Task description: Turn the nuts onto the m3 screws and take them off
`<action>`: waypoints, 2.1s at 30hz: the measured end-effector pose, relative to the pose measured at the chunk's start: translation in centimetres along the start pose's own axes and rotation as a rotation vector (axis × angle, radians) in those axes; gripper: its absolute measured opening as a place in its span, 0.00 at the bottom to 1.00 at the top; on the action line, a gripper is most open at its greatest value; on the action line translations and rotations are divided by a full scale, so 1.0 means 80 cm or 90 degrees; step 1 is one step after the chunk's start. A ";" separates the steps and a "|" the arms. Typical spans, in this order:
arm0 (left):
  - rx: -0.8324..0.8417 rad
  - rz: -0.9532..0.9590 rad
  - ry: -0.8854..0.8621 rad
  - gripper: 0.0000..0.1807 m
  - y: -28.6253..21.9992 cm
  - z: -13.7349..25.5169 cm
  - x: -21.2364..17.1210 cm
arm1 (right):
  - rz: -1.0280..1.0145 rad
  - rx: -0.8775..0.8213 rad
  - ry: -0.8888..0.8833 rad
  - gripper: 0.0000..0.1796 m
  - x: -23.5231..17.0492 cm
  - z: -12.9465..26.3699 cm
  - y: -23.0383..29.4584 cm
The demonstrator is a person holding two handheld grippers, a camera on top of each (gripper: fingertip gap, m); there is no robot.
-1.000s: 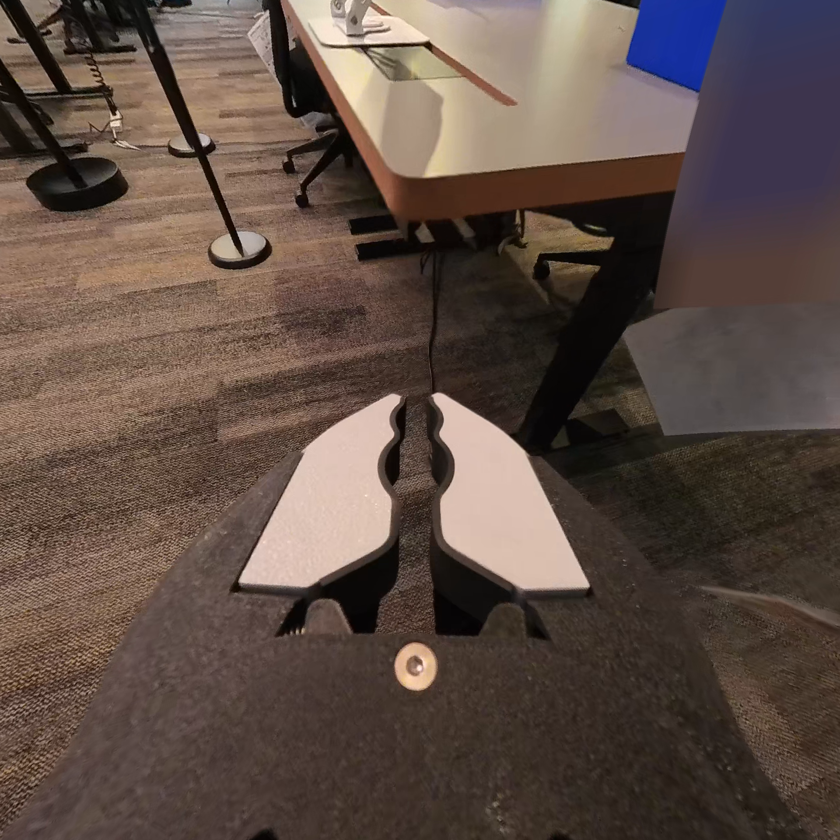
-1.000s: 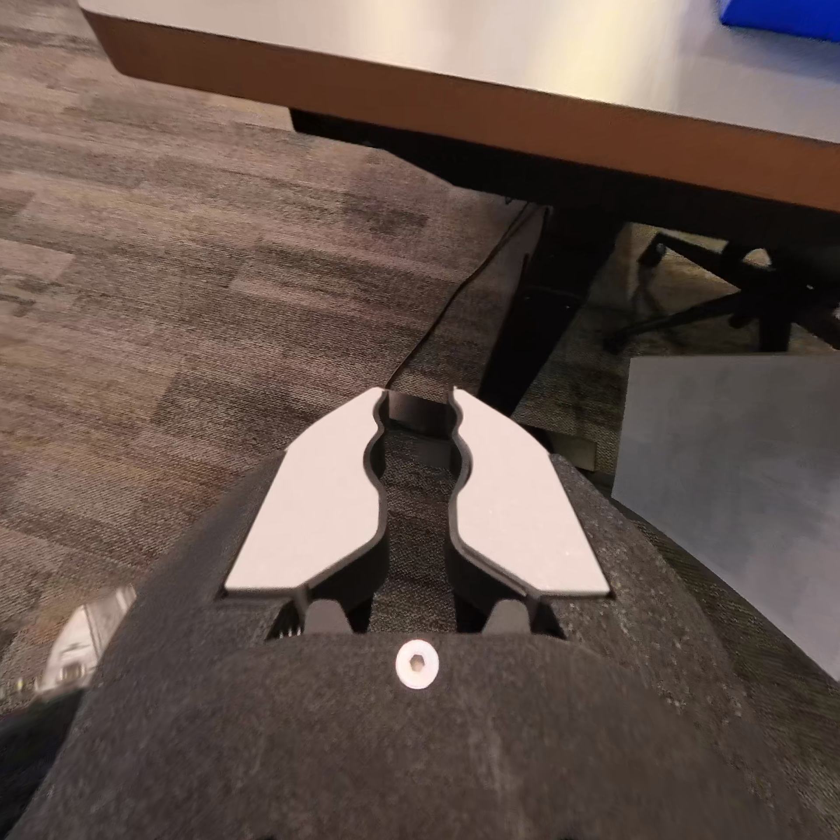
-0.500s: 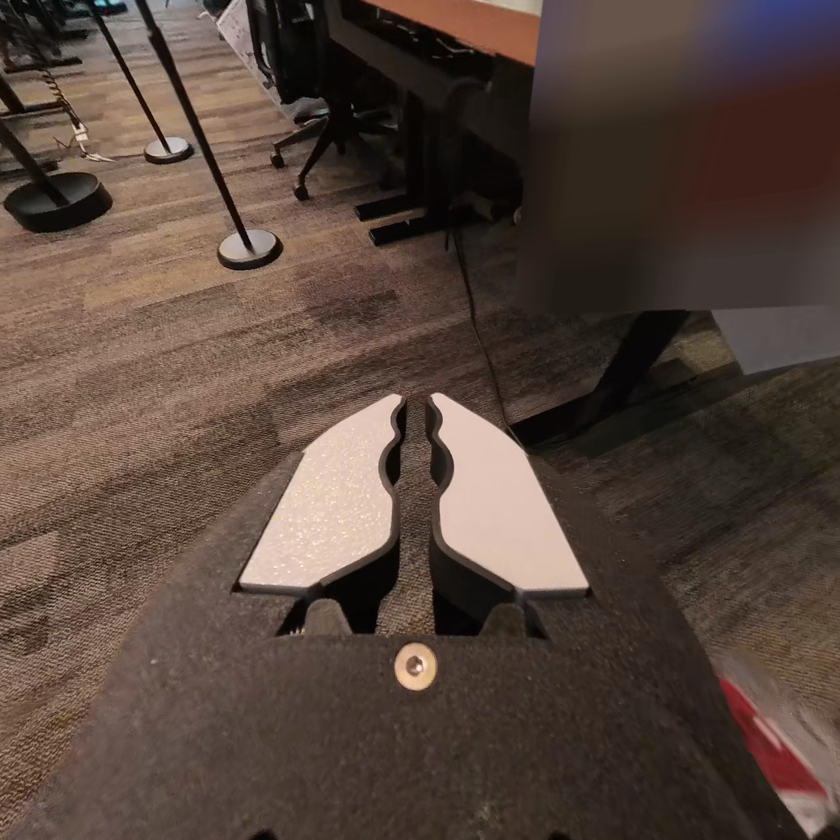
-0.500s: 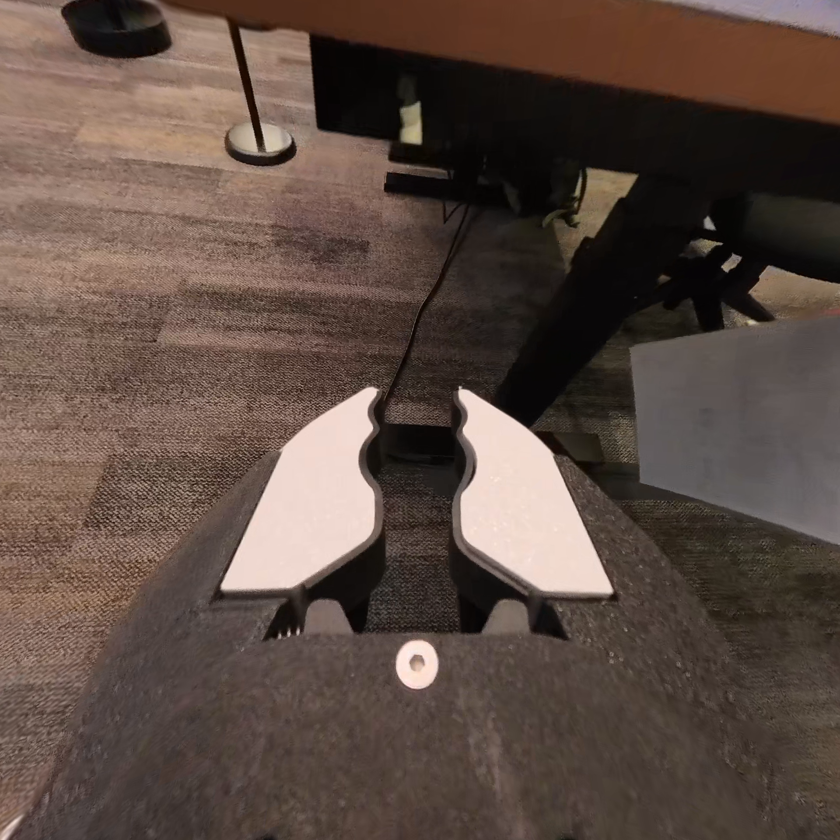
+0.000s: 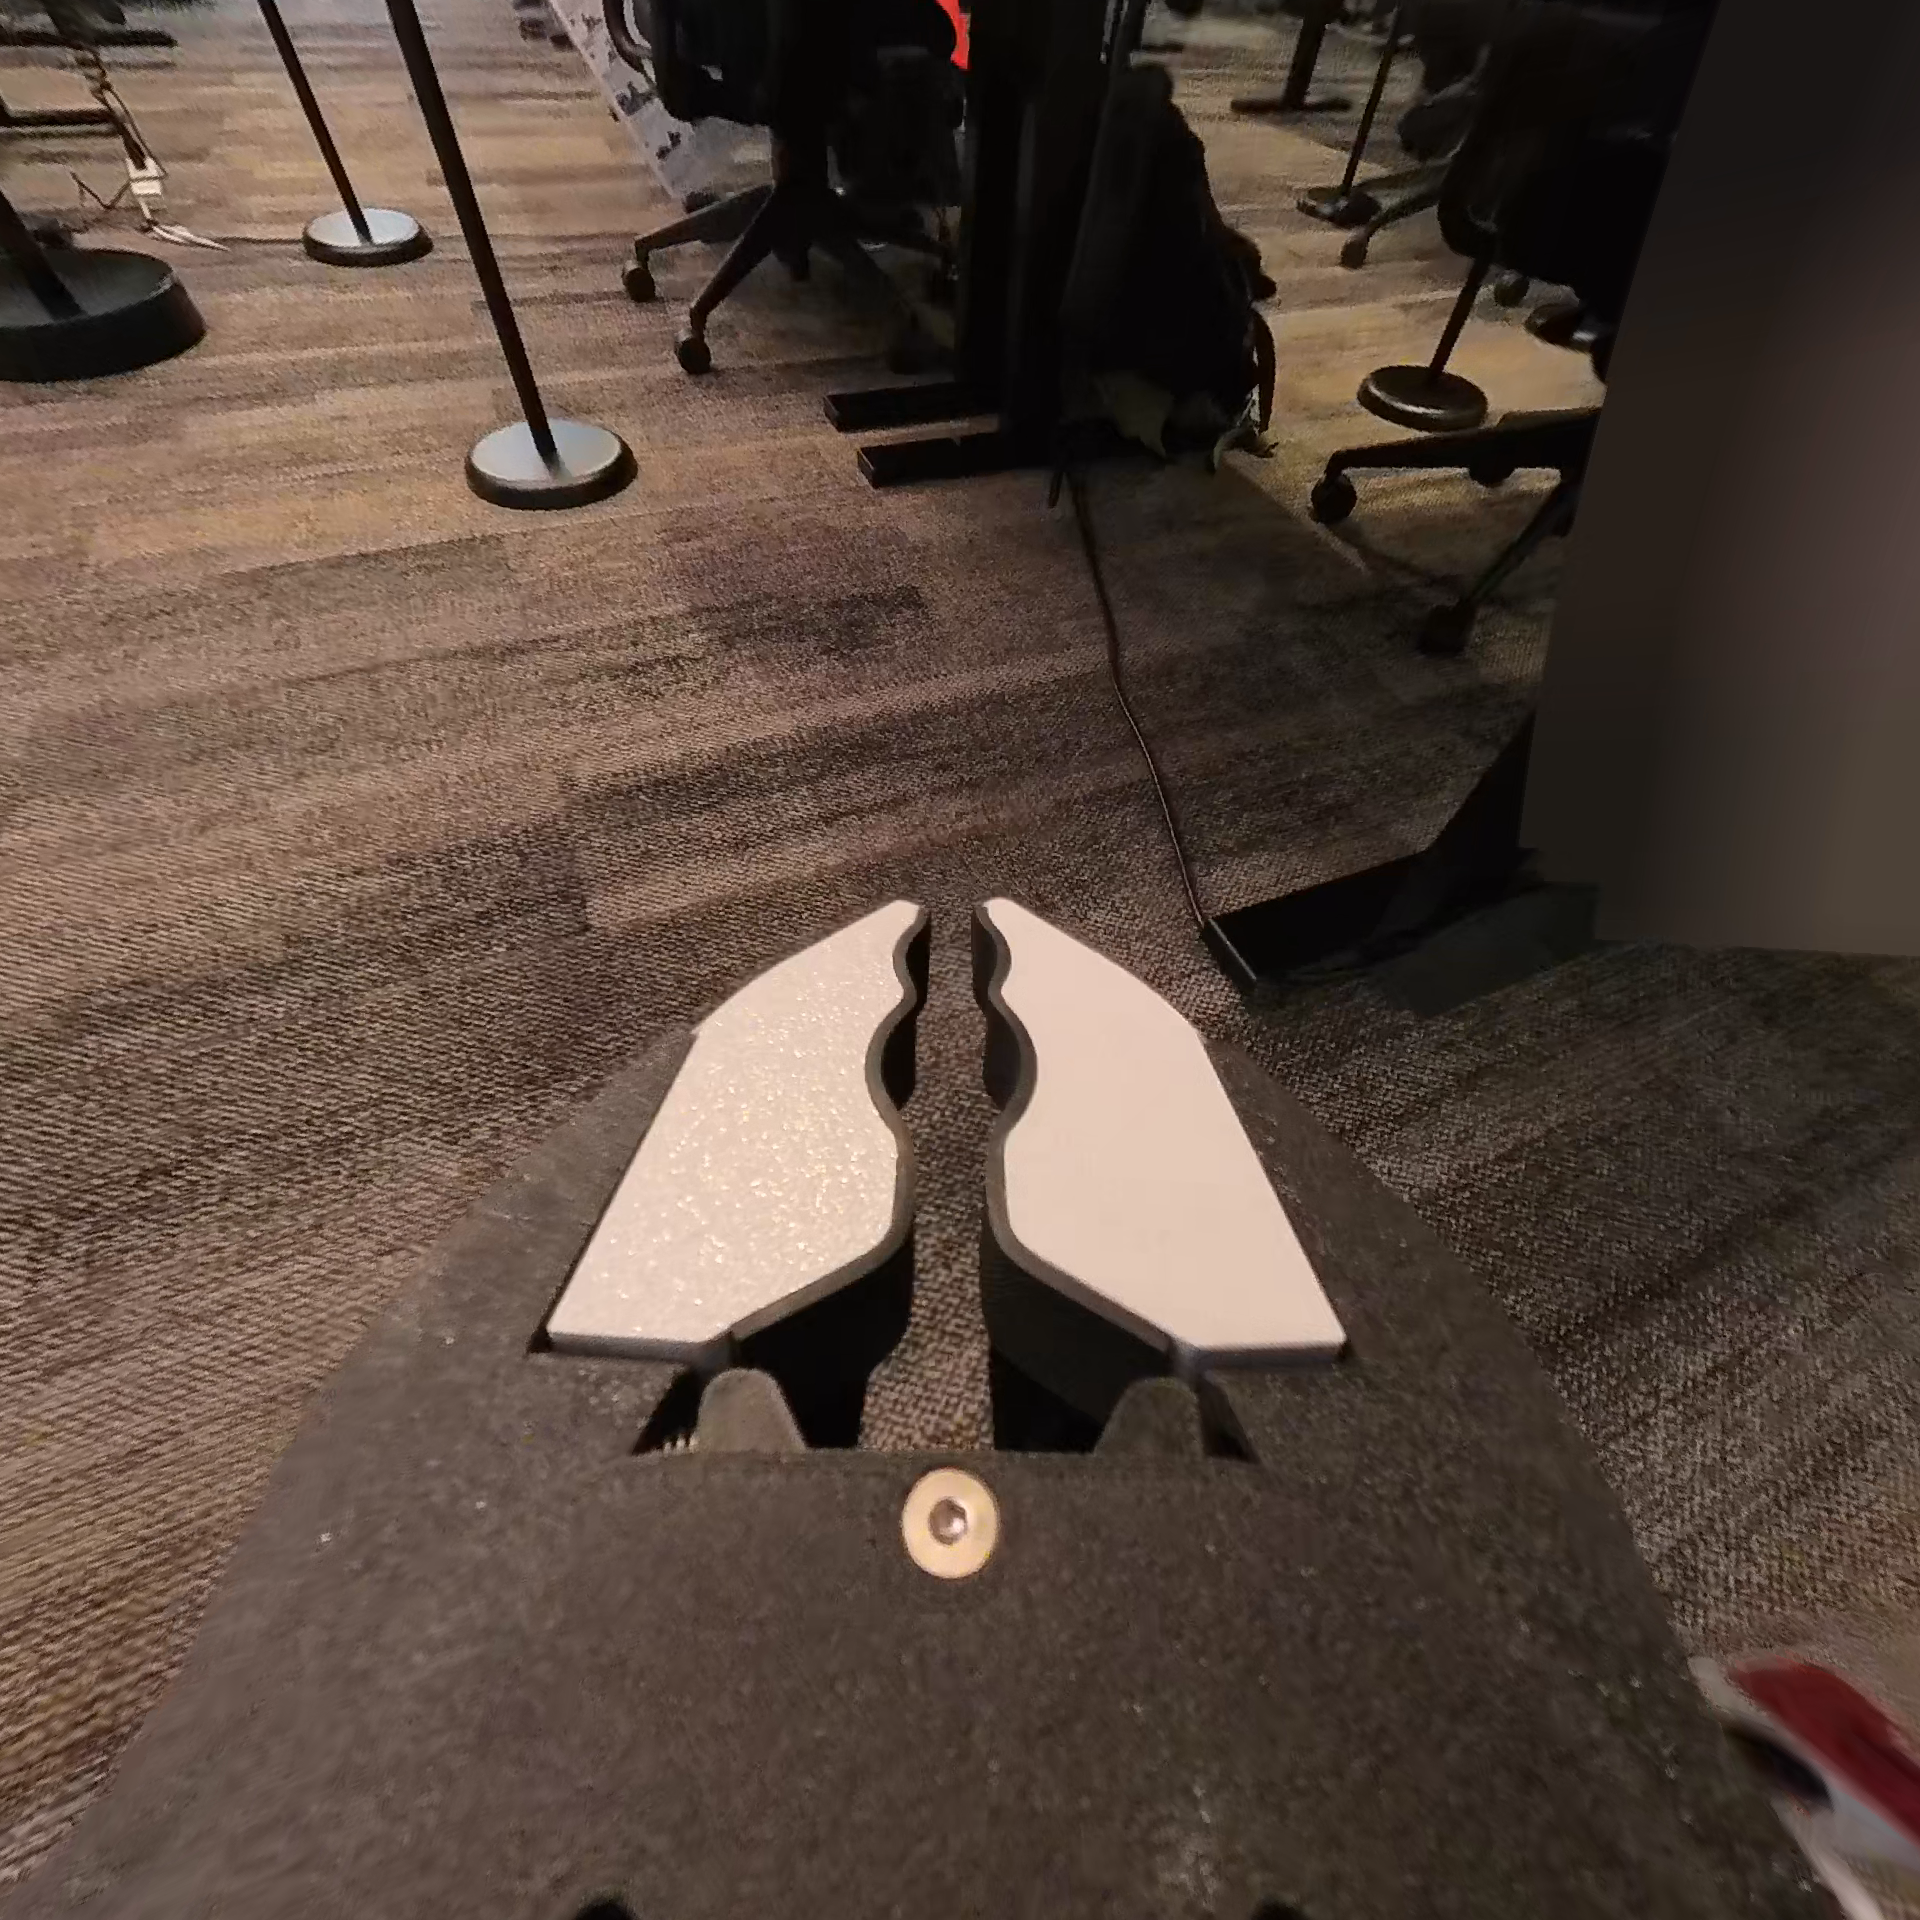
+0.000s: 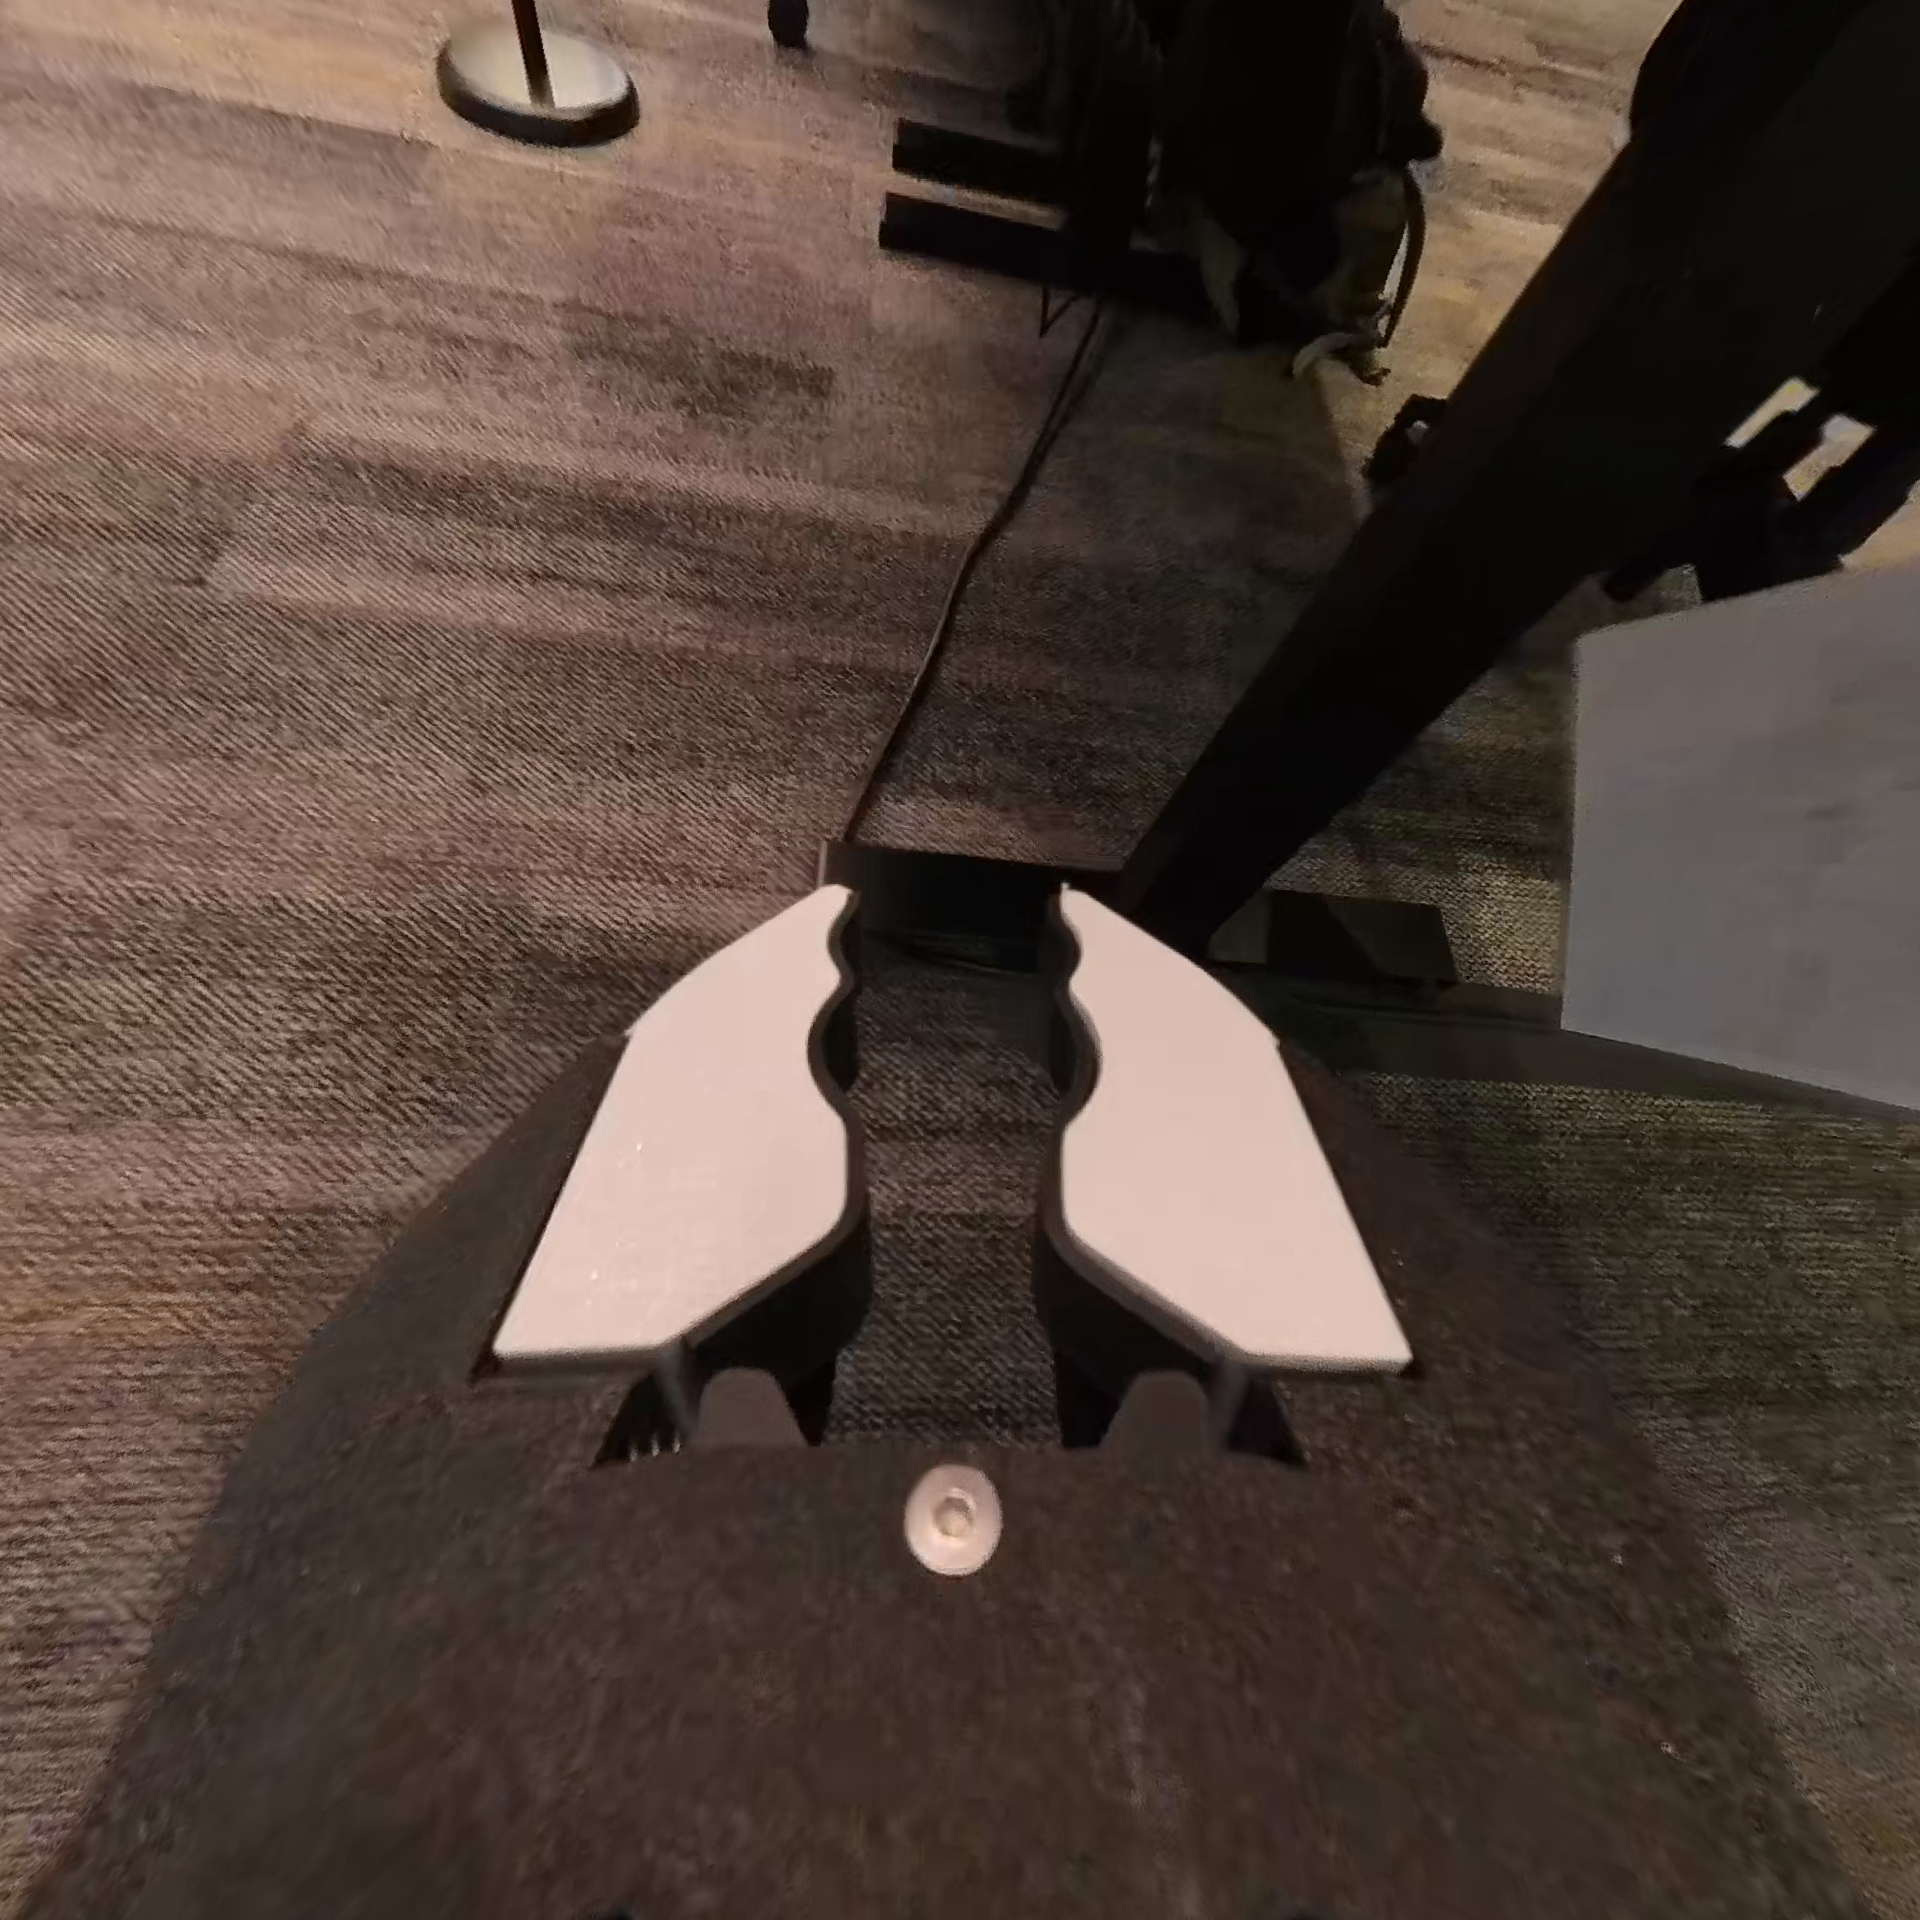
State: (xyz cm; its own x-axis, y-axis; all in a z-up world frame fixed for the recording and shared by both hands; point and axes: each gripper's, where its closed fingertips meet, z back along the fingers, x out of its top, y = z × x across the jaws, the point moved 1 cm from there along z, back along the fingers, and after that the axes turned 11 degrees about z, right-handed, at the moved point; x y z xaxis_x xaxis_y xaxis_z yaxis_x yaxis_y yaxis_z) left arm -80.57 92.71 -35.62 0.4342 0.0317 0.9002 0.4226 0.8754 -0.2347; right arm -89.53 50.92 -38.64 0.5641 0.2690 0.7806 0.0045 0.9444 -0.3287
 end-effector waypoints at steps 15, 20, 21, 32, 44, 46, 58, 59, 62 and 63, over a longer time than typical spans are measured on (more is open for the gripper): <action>-0.046 0.008 -0.090 0.03 0.058 -0.033 -0.005 | -0.030 0.008 -0.017 0.17 -0.059 -0.031 -0.060; -0.051 -0.009 -0.120 0.03 0.056 -0.030 0.004 | -0.032 0.042 -0.028 0.17 -0.048 -0.034 -0.042; -0.055 0.001 -0.123 0.03 0.056 -0.032 0.001 | -0.043 0.060 -0.034 0.17 -0.045 -0.036 -0.033; 0.017 0.010 -0.061 0.05 0.096 -0.036 -0.030 | 0.021 0.087 0.019 0.16 -0.057 -0.062 0.006; 0.066 -0.007 -0.084 0.07 0.110 -0.026 -0.022 | 0.007 0.081 -0.020 0.16 -0.039 -0.064 0.007; 0.067 -0.013 -0.085 0.07 0.107 -0.025 -0.021 | 0.006 0.083 -0.029 0.16 -0.036 -0.063 0.009; 0.068 -0.014 -0.087 0.07 0.108 -0.022 -0.021 | 0.011 0.066 -0.037 0.15 -0.030 -0.057 0.003; 0.068 -0.013 -0.087 0.07 0.108 -0.022 -0.021 | 0.012 0.064 -0.034 0.15 -0.031 -0.056 0.002; 0.067 -0.010 -0.088 0.07 0.109 -0.024 -0.021 | 0.009 0.057 -0.036 0.15 -0.031 -0.052 -0.001; 0.067 -0.010 -0.088 0.07 0.109 -0.024 -0.021 | 0.006 0.055 -0.036 0.15 -0.031 -0.051 -0.002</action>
State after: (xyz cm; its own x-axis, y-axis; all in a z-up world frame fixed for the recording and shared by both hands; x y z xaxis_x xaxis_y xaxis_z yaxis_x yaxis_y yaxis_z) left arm -76.07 99.35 -39.86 0.3109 0.0774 0.9473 0.3400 0.9217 -0.1869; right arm -87.58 49.33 -42.65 0.5167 0.2858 0.8071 -0.0729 0.9539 -0.2911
